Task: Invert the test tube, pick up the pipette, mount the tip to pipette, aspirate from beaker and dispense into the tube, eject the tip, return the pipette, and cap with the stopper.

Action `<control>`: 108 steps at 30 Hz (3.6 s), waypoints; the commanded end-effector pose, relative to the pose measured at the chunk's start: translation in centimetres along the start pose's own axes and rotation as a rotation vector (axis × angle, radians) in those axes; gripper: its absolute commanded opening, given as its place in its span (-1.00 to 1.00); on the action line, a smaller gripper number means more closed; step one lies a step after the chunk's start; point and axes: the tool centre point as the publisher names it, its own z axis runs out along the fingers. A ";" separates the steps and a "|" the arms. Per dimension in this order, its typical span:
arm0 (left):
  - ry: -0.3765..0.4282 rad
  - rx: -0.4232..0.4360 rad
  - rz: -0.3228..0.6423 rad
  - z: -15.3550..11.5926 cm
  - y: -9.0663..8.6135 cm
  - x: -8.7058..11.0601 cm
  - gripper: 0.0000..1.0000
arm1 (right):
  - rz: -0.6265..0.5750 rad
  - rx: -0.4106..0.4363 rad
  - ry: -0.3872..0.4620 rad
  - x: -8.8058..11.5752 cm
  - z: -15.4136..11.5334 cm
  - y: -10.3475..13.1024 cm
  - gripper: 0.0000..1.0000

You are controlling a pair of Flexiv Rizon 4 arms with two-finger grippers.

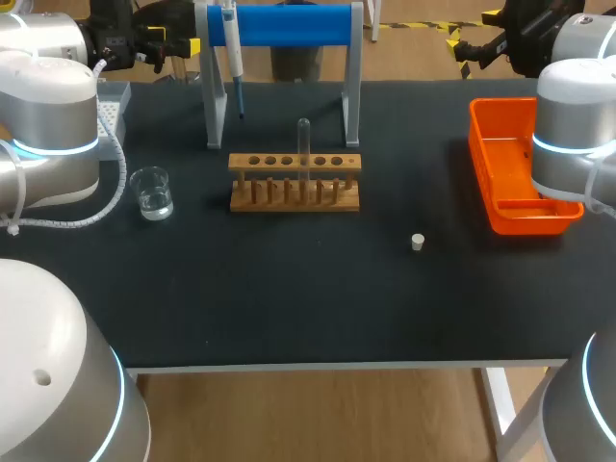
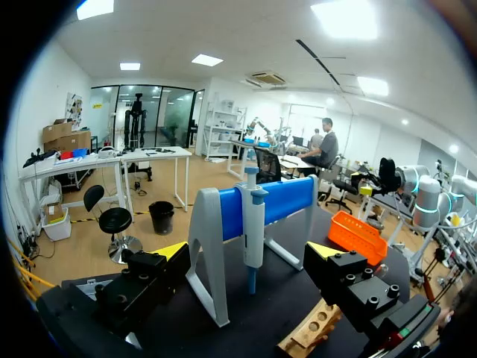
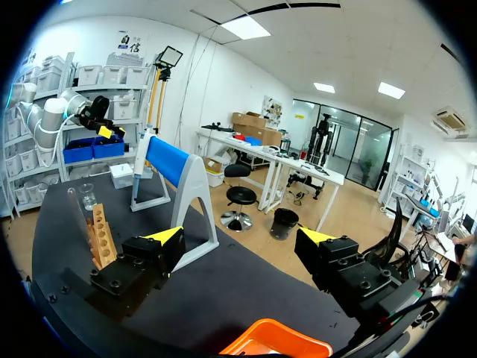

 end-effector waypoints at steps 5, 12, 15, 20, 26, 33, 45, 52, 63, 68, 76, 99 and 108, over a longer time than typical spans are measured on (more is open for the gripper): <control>-0.002 0.007 0.002 0.0 0.2 0.0 1.00 | 0.000 -0.001 0.001 0.0 0.0 0.0 1.00; -0.002 0.007 0.002 0.0 0.2 0.0 1.00 | 0.000 -0.001 0.001 0.0 0.0 0.0 1.00; -0.002 0.007 0.002 0.0 0.2 0.0 1.00 | 0.000 -0.001 0.001 0.0 0.0 0.0 1.00; -0.002 0.007 0.002 0.0 0.2 0.0 1.00 | 0.000 -0.001 0.001 0.0 0.0 0.0 1.00; -0.002 0.007 0.002 0.0 0.2 0.0 1.00 | -0.027 -0.016 0.085 3.1 -2.3 -0.4 1.00; -0.002 0.007 0.002 0.0 0.2 0.0 1.00 | -0.060 -0.066 0.212 8.7 -6.3 -1.3 1.00; -0.002 0.007 0.002 0.0 0.2 0.0 1.00 | -0.070 -0.163 0.414 17.8 -9.8 -2.7 1.00; -0.002 0.007 0.002 0.0 0.2 0.0 1.00 | -0.049 -0.180 0.455 21.3 -10.2 -4.2 1.00; -0.002 0.007 0.002 0.0 0.2 0.0 1.00 | -0.064 -0.206 0.449 22.2 -10.1 -4.7 1.00; -0.002 0.007 0.002 0.0 0.2 0.0 1.00 | -0.064 -0.206 0.449 22.2 -10.1 -4.7 1.00; -0.002 0.007 0.002 0.0 0.2 0.0 1.00 | -0.064 -0.206 0.449 22.2 -10.1 -4.7 1.00; 0.084 0.118 0.177 -5.0 7.4 14.8 1.00 | -0.064 -0.206 0.449 22.2 -10.1 -4.7 1.00; 0.134 0.116 0.278 -5.9 10.0 18.3 1.00 | -0.064 -0.206 0.449 22.2 -10.1 -4.7 1.00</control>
